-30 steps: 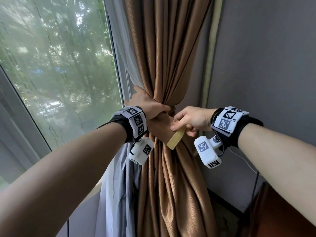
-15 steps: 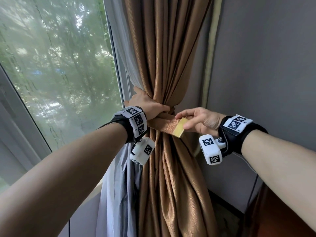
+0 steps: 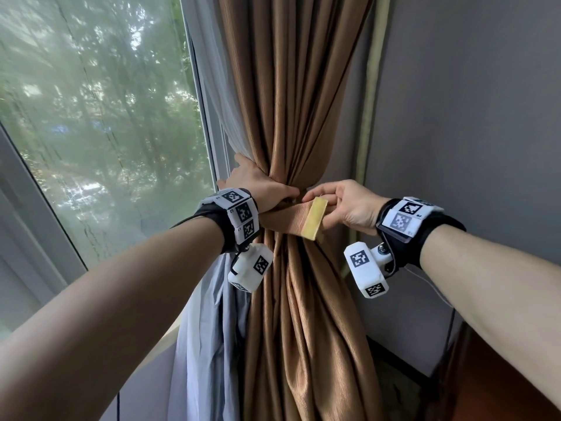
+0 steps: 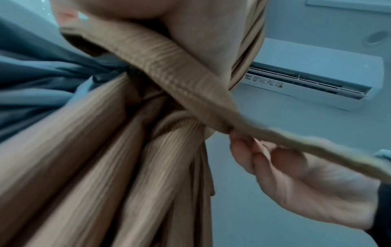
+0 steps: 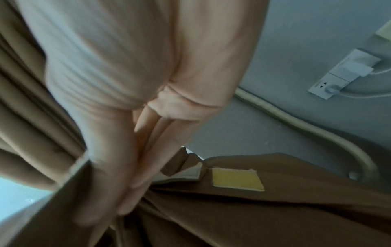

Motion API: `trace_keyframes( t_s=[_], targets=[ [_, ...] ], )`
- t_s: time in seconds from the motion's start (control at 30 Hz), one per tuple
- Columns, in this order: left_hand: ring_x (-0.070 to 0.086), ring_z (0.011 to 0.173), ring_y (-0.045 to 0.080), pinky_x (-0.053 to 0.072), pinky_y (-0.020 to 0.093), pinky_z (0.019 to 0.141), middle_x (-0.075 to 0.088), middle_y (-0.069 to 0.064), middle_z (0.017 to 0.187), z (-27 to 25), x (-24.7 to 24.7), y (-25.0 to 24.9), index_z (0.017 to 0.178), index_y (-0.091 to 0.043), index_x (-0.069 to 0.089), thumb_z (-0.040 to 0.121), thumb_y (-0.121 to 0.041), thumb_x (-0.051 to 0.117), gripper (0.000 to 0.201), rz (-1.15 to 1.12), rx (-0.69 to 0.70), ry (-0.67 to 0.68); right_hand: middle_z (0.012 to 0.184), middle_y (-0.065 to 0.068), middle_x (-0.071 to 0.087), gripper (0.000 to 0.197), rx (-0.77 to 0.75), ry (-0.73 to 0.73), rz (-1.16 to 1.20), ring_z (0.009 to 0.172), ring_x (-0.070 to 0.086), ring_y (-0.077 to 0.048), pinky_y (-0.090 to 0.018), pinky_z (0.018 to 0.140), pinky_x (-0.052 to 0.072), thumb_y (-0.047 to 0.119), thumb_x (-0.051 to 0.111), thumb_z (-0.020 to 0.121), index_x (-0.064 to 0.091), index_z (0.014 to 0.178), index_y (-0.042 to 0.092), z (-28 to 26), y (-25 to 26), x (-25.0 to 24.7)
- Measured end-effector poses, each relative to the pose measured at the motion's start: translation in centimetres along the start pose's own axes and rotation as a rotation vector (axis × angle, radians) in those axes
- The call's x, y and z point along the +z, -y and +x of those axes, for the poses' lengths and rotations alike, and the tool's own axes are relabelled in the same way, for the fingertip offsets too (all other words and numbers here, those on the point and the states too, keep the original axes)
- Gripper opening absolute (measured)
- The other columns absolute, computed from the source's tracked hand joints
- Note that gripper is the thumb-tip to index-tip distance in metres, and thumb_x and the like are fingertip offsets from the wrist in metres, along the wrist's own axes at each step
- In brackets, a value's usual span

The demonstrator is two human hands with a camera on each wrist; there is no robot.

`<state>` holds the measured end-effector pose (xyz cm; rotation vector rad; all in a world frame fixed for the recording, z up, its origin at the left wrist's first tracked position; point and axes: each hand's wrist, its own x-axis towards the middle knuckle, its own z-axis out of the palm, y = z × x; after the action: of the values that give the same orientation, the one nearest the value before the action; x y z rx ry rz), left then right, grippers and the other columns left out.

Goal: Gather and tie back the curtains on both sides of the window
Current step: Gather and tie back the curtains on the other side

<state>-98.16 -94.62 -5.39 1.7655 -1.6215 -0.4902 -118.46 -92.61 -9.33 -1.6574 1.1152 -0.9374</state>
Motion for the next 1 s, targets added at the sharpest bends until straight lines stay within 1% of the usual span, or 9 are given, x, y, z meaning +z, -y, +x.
trace_keyframes(
  t_s=[0.13,0.33,0.4,0.47,0.53,0.6,0.7,0.87,1.0],
  targets=[
    [0.049,0.134,0.038,0.029,0.052,0.122,0.058,0.008,0.118,0.0,0.2,-0.1,0.145,-0.01,0.026,0.06,-0.062,0.09,0.118,-0.027,0.002,0.015,0.071,-0.008,0.072,0.008,-0.015,-0.165,0.086,0.055,0.068,-0.011,-0.019,0.06,0.059,-0.005,0.077,0.086,0.073,0.092,-0.009,0.2,0.1,0.9],
    [0.058,0.124,0.031,0.029,0.047,0.122,0.05,-0.002,0.087,0.5,0.4,-0.2,0.138,-0.009,0.032,0.059,-0.062,0.092,0.112,-0.024,-0.013,-0.006,0.088,-0.016,0.071,0.042,0.229,-0.139,0.09,0.074,0.06,-0.022,-0.026,0.065,0.047,0.032,0.068,0.1,0.075,0.101,-0.009,0.7,-1.5,1.0],
    [0.057,0.124,0.031,0.029,0.048,0.123,0.045,-0.006,0.082,0.2,0.3,-0.3,0.139,-0.01,0.031,0.06,-0.063,0.091,0.112,-0.006,0.005,0.0,0.074,-0.009,0.068,0.034,0.269,-0.141,0.08,0.062,0.057,-0.018,-0.024,0.058,0.046,0.03,0.066,0.102,0.073,0.085,0.001,0.9,-1.5,1.3],
    [0.058,0.123,0.031,0.027,0.049,0.123,0.046,-0.008,0.082,-0.1,0.1,-0.1,0.139,-0.01,0.031,0.061,-0.062,0.089,0.111,0.002,0.033,0.003,0.075,-0.013,0.068,0.036,0.258,-0.197,0.019,0.061,0.06,-0.02,-0.025,0.059,0.048,0.027,0.068,0.101,0.071,0.085,-0.006,1.6,-1.6,1.2],
    [0.058,0.122,0.031,0.024,0.05,0.124,0.047,-0.01,0.081,-0.1,0.2,0.1,0.139,-0.009,0.03,0.062,-0.062,0.088,0.109,0.007,0.046,-0.002,0.09,-0.025,0.074,0.053,0.202,-0.26,-0.035,0.076,0.066,-0.031,-0.033,0.076,0.052,0.032,0.076,0.095,0.069,0.097,-0.02,2.2,-1.8,1.1],
    [0.059,0.117,0.029,0.022,0.05,0.124,0.047,-0.011,0.081,-0.2,0.3,0.1,0.136,-0.01,0.031,0.062,-0.063,0.087,0.106,0.016,0.061,-0.007,0.095,-0.024,0.077,0.054,0.16,-0.294,-0.088,0.086,0.071,-0.034,-0.039,0.089,0.053,0.037,0.082,0.087,0.073,0.097,-0.015,2.8,-2.2,0.9],
    [0.057,0.115,0.028,0.031,0.048,0.12,0.05,-0.011,0.084,-0.3,0.5,0.2,0.135,-0.013,0.032,0.059,-0.065,0.086,0.107,0.027,0.069,-0.004,0.079,-0.009,0.073,0.02,0.123,-0.29,-0.117,0.076,0.066,-0.022,-0.031,0.08,0.05,0.02,0.079,0.093,0.075,0.076,0.009,3.1,-2.3,1.0],
    [0.055,0.126,0.035,0.043,0.047,0.112,0.056,-0.003,0.104,-0.1,0.4,0.3,0.135,-0.016,0.032,0.054,-0.066,0.088,0.11,0.001,0.048,-0.011,0.075,-0.01,0.062,0.023,0.085,-0.255,-0.024,0.057,0.053,-0.015,-0.018,0.052,0.042,0.003,0.065,0.099,0.068,0.078,0.011,3.6,-2.3,2.4],
    [0.059,0.109,0.027,0.042,0.046,0.113,0.046,-0.012,0.085,0.2,0.5,0.3,0.136,-0.015,0.035,0.056,-0.066,0.087,0.108,0.042,0.077,-0.02,0.08,-0.007,0.068,0.02,0.056,-0.244,0.065,0.074,0.061,-0.02,-0.022,0.066,0.048,0.001,0.066,0.098,0.071,0.083,0.012,3.8,-3.3,2.2]
  ],
)
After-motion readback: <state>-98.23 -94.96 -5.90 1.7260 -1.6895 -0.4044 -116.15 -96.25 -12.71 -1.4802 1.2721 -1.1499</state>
